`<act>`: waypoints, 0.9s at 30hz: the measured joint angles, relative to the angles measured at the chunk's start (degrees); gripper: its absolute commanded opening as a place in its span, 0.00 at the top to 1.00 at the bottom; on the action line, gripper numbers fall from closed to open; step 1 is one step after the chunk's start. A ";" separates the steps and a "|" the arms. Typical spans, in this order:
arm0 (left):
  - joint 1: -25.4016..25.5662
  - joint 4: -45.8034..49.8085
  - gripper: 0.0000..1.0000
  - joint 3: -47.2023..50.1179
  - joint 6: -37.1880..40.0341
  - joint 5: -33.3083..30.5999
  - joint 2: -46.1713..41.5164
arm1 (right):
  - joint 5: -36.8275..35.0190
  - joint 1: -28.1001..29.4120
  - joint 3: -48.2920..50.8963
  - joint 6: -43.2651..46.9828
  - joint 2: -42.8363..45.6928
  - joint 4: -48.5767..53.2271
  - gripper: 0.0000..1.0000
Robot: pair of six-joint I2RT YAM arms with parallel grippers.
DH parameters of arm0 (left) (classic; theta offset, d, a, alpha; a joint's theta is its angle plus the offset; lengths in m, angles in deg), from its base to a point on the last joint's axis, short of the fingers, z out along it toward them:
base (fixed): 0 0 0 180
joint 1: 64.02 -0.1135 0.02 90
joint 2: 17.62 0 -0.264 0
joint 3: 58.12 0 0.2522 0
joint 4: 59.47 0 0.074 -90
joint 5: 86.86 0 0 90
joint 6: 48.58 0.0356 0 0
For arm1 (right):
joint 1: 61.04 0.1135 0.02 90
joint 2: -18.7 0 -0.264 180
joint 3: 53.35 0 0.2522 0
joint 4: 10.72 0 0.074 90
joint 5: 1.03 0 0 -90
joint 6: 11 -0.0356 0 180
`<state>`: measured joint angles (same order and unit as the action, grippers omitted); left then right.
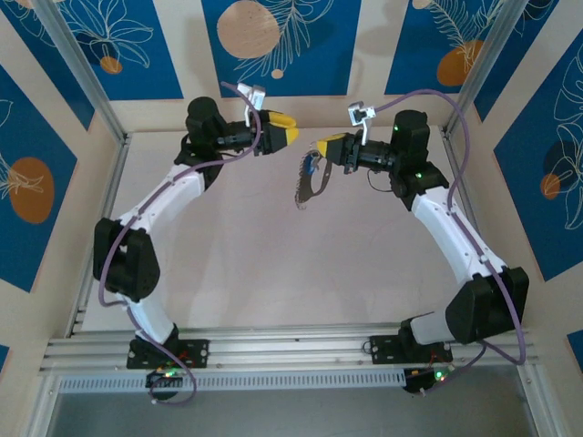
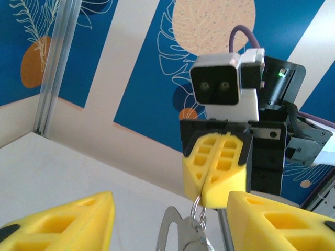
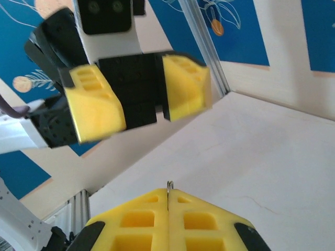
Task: Put the keys on the keyring
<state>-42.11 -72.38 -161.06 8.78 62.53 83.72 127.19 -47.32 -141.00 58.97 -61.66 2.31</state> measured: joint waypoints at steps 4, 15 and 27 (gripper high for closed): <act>-1.68 3.54 0.42 -6.80 0.11 1.46 4.20 | 2.40 -1.66 -1.51 1.51 -4.55 1.77 1.00; -2.29 -1.40 0.44 -4.00 -6.51 2.60 6.93 | 9.42 -5.66 -6.93 0.50 -11.72 3.82 1.00; -2.29 15.76 0.43 -6.08 5.70 4.74 7.15 | 11.80 -3.13 -11.56 1.27 -11.50 9.03 1.00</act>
<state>-44.40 -56.63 -167.14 14.48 67.28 90.87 138.99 -50.45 -152.56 60.23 -73.16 11.34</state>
